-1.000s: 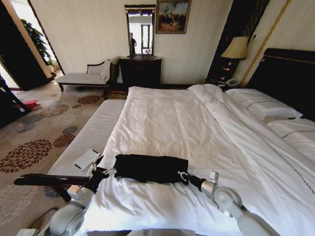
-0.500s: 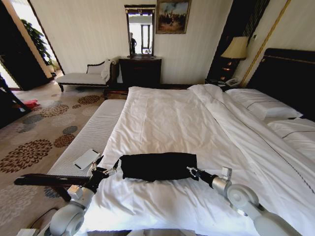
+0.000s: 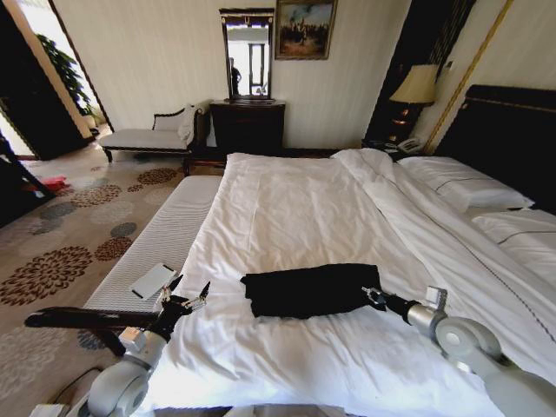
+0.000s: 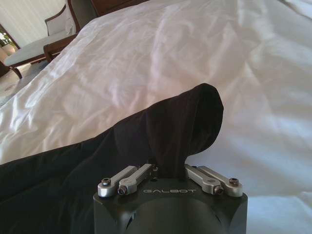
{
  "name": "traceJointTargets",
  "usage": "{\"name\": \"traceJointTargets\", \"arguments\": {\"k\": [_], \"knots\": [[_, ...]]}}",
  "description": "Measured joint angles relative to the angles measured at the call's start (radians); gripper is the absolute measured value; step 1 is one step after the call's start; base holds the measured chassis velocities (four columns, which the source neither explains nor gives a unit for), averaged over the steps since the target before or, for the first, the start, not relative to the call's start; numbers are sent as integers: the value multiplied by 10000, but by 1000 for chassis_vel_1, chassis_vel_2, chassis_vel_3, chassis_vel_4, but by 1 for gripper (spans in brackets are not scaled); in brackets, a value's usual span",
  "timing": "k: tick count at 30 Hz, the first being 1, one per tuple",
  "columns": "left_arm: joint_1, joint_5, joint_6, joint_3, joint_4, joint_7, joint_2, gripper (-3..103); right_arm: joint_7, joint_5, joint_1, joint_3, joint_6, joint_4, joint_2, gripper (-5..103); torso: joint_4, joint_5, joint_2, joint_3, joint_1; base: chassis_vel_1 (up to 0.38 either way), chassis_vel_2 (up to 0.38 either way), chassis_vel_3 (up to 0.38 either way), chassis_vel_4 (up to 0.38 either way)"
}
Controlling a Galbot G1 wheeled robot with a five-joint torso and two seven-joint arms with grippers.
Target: Fold the clothes on the bed.
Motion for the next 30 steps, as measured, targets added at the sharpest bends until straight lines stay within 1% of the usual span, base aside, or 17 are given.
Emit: {"name": "traceJointTargets", "arguments": {"k": [6,9,10,12,16,18,21,23,27,28,30], "knots": [[1,0,0,0,0,0,0,100,146,-296,-164,126,-79,440,4,7,1,0,0,0,0,0,0,0,0],[0,0,0,0,0,0,0,100,373,-862,-17,-351,-238,1077,-23,7,-1,-3,0,0,-1,0,0,0,0],[0,0,0,0,0,0,0,100,373,-862,-17,-351,-238,1077,-23,7,-1,-3,0,0,-1,0,0,0,0],[0,0,0,0,0,0,0,100,621,-1050,361,-831,-372,1452,-58,7,4,-1,0,0,0,0,0,0,0],[0,0,-1,0,0,0,0,100,810,-1079,724,-1252,-496,1769,-116,7,3,-1,0,0,0,0,0,0,0],[0,0,0,0,0,0,0,100,1016,-941,1180,-1689,-645,2079,-268,7,2,-2,0,0,0,0,0,0,0],[0,0,0,0,0,0,0,100,1220,-696,1631,-2196,-906,2516,-672,7,4,-3,0,0,0,0,0,0,0],[0,-1,0,0,0,0,0,100,1256,-653,1732,-2344,-935,2615,-777,7,3,-5,0,0,0,0,0,0,0],[0,0,0,0,0,0,0,100,1310,-574,2321,-3291,-1015,2918,-1041,7,2,-2,0,0,-1,0,0,0,0],[0,0,0,0,0,0,0,100,1310,-574,2321,-3291,-1015,2918,-1041,7,2,-2,0,0,-1,0,0,0,0],[0,0,-1,0,0,0,0,100,1222,-728,2869,-3989,-1025,2748,-1037,7,0,-1,0,0,-1,0,0,0,0]]}}
